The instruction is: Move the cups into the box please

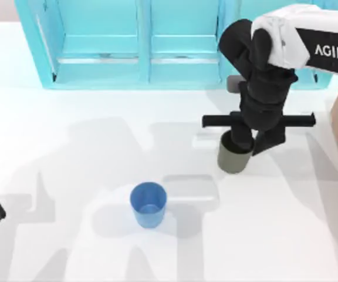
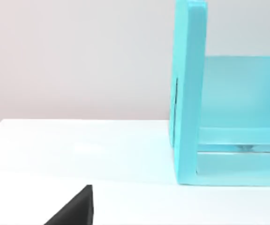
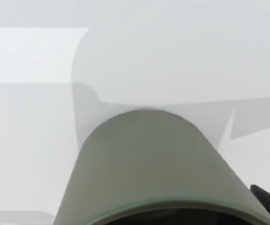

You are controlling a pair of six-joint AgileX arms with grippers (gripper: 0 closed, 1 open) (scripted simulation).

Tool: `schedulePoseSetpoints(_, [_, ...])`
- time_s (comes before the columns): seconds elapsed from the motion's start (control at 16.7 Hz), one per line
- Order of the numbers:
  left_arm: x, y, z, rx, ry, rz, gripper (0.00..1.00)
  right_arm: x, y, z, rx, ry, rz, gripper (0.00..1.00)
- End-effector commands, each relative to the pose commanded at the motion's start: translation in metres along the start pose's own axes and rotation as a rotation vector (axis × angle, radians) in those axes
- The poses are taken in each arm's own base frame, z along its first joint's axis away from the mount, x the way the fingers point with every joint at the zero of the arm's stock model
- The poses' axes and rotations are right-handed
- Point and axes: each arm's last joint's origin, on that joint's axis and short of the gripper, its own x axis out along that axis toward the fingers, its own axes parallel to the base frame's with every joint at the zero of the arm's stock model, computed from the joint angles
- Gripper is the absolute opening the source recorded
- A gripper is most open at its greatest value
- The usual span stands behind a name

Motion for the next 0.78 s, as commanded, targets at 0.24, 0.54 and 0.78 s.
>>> schedulePoseSetpoints(0.24, [0.0, 0.0, 0.0, 0.0, 0.0, 0.0, 1.0, 0.0, 0.0, 0.0, 0.0, 0.0, 0.0, 0.0])
schedulePoseSetpoints(0.54, [0.0, 0.0, 0.0, 0.0, 0.0, 0.0, 1.0, -0.028, -0.027, 0.007, 0.011, -0.007, 0.005, 0.0])
schedulePoseSetpoints(0.78, [0.0, 0.0, 0.0, 0.0, 0.0, 0.0, 1.0, -0.081, -0.081, 0.005, 0.006, 0.003, 0.0, 0.0])
